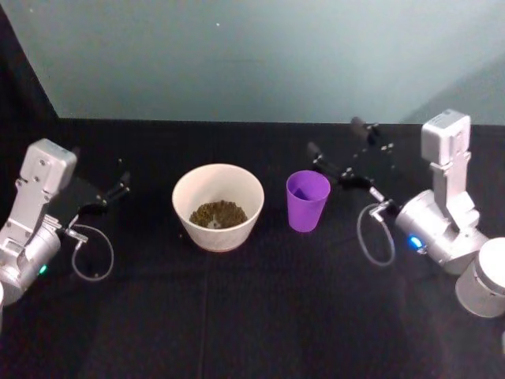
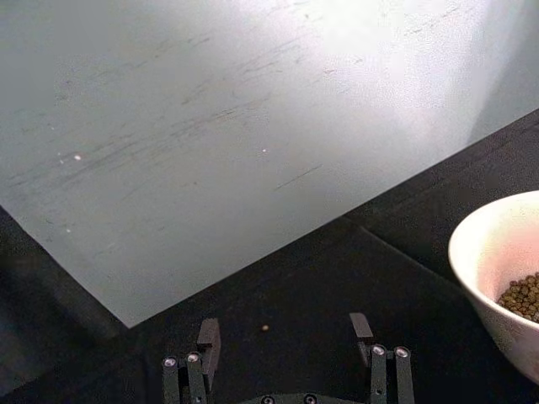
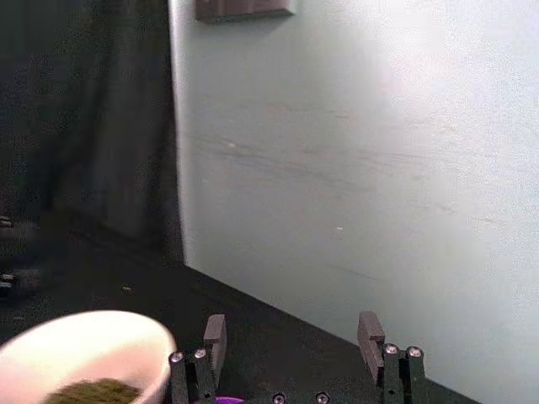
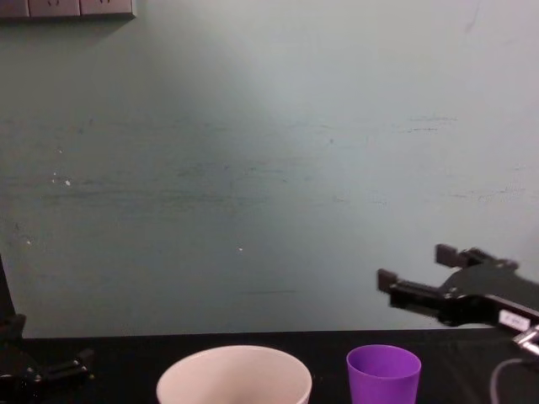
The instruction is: Pick up the cup and pour the mung beans from the cup into the bowl.
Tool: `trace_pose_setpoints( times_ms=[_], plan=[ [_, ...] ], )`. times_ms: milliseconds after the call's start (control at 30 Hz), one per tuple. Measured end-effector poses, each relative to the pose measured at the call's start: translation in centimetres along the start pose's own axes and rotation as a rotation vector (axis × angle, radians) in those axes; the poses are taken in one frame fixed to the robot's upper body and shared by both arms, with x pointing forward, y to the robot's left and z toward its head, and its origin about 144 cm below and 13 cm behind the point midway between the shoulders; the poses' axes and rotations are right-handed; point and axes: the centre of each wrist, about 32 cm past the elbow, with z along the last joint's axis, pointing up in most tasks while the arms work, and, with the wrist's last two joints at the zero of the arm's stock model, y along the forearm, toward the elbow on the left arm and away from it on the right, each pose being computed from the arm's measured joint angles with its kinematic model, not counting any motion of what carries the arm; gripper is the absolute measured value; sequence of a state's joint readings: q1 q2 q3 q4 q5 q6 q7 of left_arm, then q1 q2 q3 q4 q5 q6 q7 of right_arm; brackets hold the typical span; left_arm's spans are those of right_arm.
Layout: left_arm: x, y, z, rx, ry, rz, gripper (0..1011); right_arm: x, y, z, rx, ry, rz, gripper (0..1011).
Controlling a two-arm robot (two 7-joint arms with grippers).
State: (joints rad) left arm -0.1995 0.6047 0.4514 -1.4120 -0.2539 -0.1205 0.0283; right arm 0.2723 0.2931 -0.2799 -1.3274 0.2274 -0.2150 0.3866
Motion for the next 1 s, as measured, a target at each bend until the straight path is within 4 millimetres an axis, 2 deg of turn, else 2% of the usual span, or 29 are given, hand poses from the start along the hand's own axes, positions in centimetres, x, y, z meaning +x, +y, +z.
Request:
trace_pose_setpoints(
  times_ms=[267, 367, 467, 767, 1000],
  plan=[
    [0.0, 0.0, 0.0, 0.000, 0.000, 0.000, 1000, 2.5, -1.1, 1.8, -0.116, -0.143, -0.111, 1000],
    [0.0, 0.0, 0.0, 0.000, 0.000, 0.000, 1000, 3.1, -1.3, 1.7, -0.156, -0.173, -0.131, 1000],
    [0.0, 0.0, 0.0, 0.000, 0.000, 0.000, 1000, 3.3, -1.4, 1.2, -0.185, -0.181, -0.137, 1000],
    [0.0, 0.0, 0.0, 0.000, 0.000, 0.000, 1000, 2.2, -2.1, -2.8, -0.258, -0.167, -0.149, 1000],
    [0.0, 0.0, 0.0, 0.000, 0.000, 0.000, 1000, 1.9, -2.3, -3.2, -0.247, -0.168, -0.170, 1000]
  ],
)
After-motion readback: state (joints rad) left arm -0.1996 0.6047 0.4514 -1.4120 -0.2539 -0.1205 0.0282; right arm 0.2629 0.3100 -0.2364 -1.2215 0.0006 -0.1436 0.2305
